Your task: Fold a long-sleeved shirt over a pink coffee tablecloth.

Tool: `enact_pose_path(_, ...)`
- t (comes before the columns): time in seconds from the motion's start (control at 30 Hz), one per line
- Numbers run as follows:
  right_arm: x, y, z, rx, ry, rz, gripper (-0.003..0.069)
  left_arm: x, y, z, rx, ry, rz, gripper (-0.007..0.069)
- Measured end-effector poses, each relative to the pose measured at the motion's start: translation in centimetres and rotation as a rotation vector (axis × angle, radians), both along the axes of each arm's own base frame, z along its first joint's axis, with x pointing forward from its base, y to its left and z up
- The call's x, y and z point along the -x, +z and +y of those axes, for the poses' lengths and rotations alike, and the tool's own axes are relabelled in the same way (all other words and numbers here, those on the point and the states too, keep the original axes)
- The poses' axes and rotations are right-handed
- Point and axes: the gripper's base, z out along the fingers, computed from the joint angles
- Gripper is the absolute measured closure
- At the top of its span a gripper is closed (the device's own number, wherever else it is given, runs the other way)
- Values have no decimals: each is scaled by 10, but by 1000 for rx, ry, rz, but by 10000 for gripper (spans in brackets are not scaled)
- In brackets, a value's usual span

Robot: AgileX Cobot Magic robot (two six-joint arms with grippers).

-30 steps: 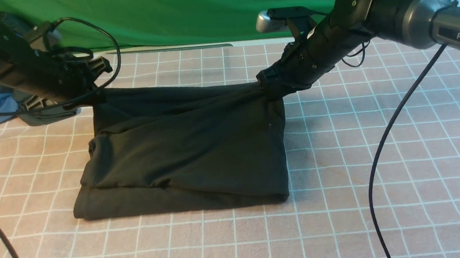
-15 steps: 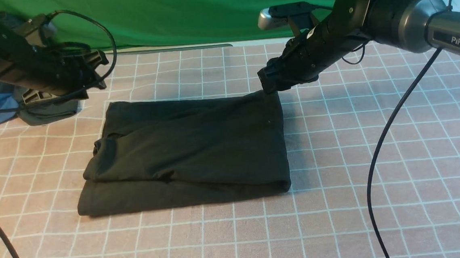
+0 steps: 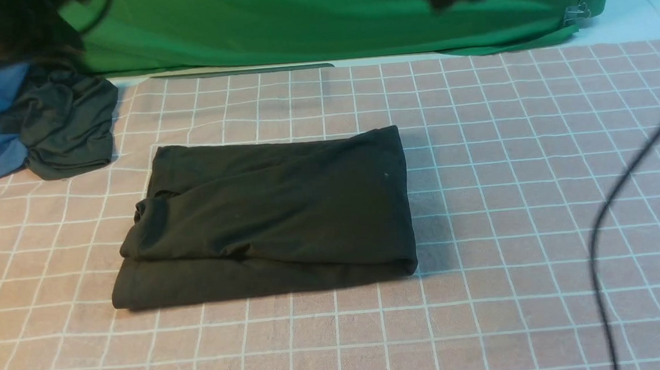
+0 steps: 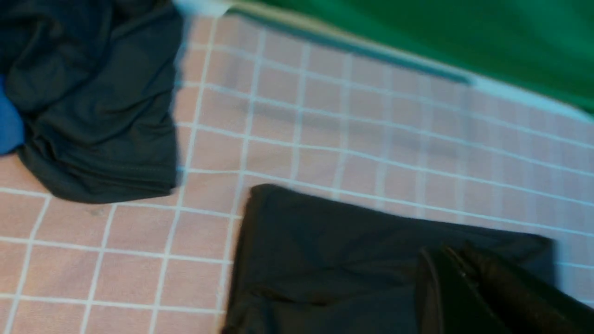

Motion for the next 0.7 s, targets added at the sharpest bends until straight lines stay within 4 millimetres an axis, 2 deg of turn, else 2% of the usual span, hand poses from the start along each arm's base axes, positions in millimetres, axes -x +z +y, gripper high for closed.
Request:
enact_pose_path(0.03, 17, 24, -6, -18, -2, -59, 620, 16, 14, -3, 6, -9, -40, 599)
enact_pose_path(0.1, 45, 57, -16, -48, -5, -146, 620, 52, 36, -9, 14, -22, -121, 610)
enact_pose_path(0.17, 77, 90, -28, -85, -11, -255, 620, 89, 50, -14, 15, -28, -185, 610)
enact_pose_path(0.23, 96, 105, -35, -112, -20, -320, 620, 111, 54, -16, 12, -30, -219, 610)
enact_pose_path(0.3, 128, 125, -48, -164, -38, -444, 621, 149, 53, -21, 10, -31, -267, 610)
enact_pose_path(0.33, 142, 128, -54, -187, -52, -503, 621, 167, 48, -23, 8, -32, -283, 610)
enact_pose_path(0.4, 163, 126, -63, -211, -75, -590, 622, 192, 37, -26, 17, -34, -299, 610)
enact_pose_path(0.5, 192, 114, -76, -249, -111, -704, 622, 213, 12, -29, 29, -36, -284, 610)
enact_pose_path(0.57, 209, 96, -85, -277, -137, -776, 622, 224, -5, -31, 41, -32, -275, 610)
enact_pose_path(0.6, 209, 91, -85, -279, -142, -781, 622, 225, -7, -31, 43, -31, -276, 610)
enact_pose_path(0.63, 224, 74, -92, -295, -159, -822, 622, 231, -17, -32, 57, -25, -288, 610)
enact_pose_path(0.7, 242, 54, -100, -325, -181, -884, 622, 243, -27, -32, 58, -9, -339, 610)
